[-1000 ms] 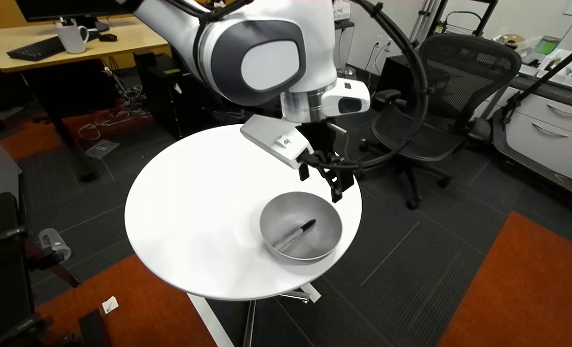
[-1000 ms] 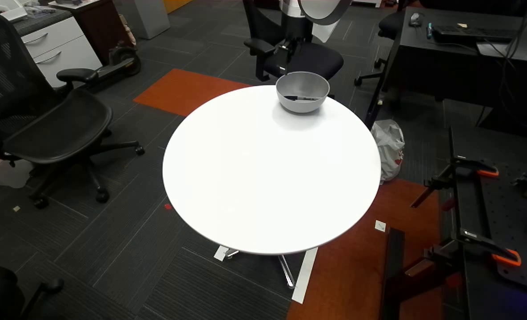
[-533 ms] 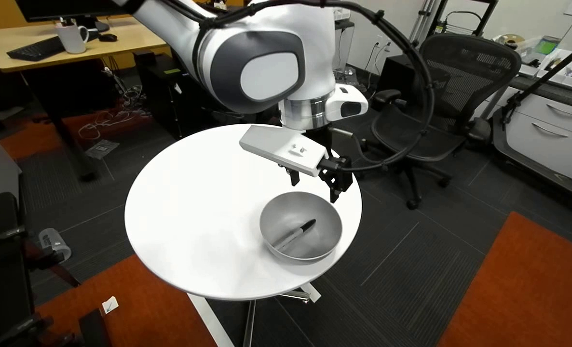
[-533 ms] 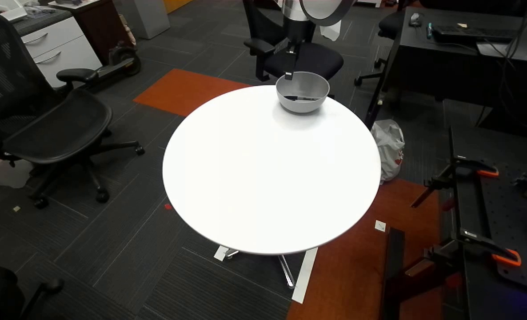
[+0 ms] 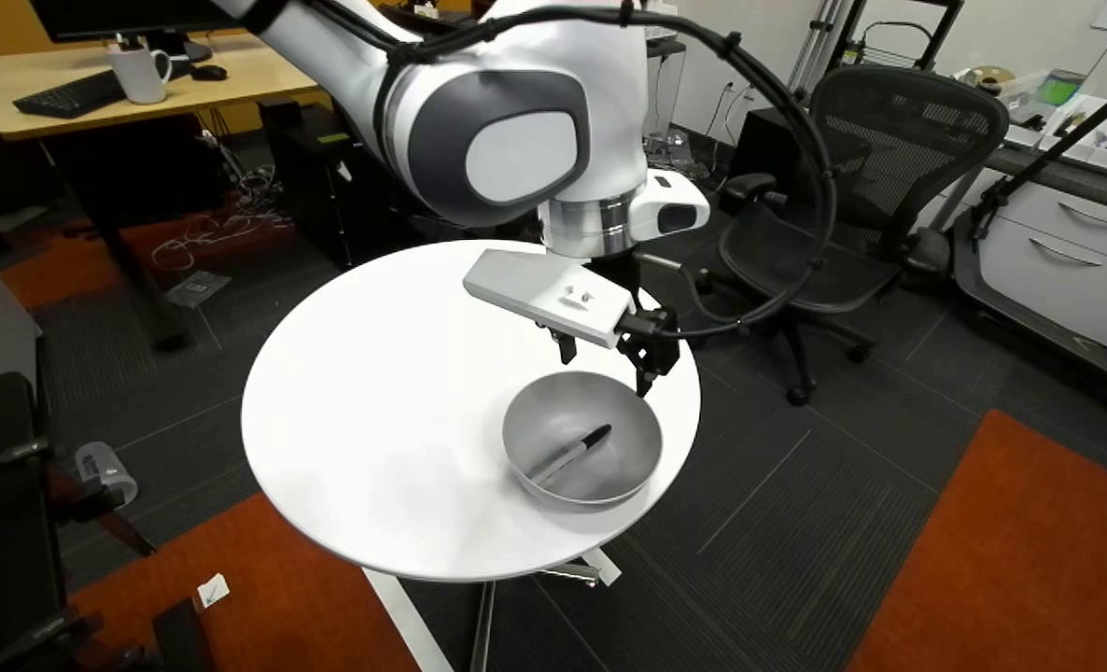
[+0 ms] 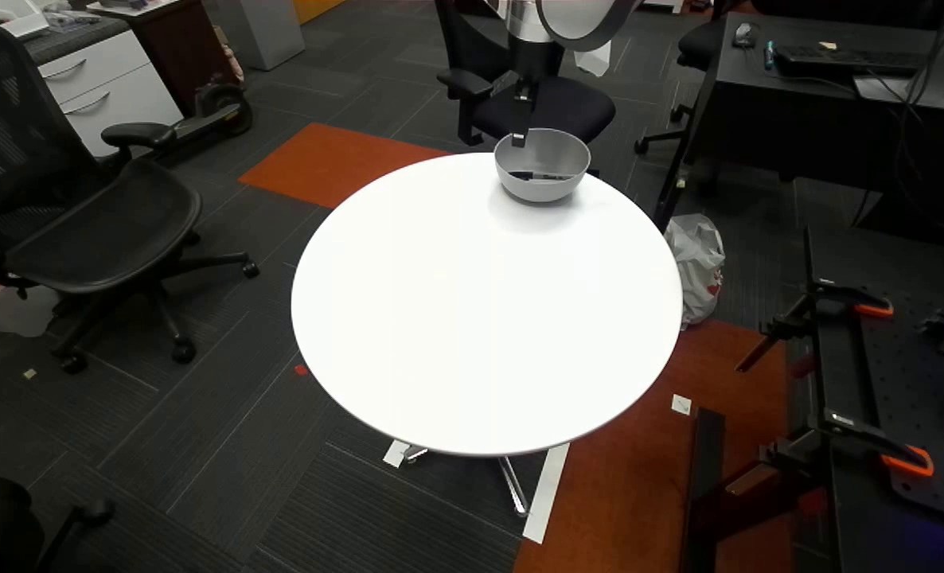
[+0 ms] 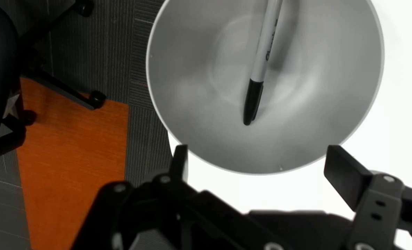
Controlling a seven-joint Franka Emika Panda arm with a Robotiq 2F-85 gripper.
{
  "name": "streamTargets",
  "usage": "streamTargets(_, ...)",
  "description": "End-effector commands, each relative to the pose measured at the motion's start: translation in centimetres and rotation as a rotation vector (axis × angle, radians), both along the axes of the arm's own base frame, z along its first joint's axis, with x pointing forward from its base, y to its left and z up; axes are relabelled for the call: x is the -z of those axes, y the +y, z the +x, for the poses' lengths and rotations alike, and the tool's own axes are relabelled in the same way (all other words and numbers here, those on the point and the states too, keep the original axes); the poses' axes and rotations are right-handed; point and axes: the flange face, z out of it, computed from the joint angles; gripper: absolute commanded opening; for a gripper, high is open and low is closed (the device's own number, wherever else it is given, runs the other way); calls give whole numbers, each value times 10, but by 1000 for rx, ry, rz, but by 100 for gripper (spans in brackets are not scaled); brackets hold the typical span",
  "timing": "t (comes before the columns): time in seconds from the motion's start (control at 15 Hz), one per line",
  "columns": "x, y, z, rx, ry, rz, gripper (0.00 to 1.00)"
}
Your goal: Move the marker to the left, put it in the bowl, then put it back on the table
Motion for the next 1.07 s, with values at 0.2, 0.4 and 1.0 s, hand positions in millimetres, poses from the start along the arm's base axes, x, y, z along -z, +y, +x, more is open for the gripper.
streamTargets(0.2, 36, -8, 1, 15, 14, 18, 100)
streamTargets(0.4, 49, -13, -1, 18, 29, 21, 100)
streamTargets(1.0, 74, -20, -1, 26, 58, 34, 100)
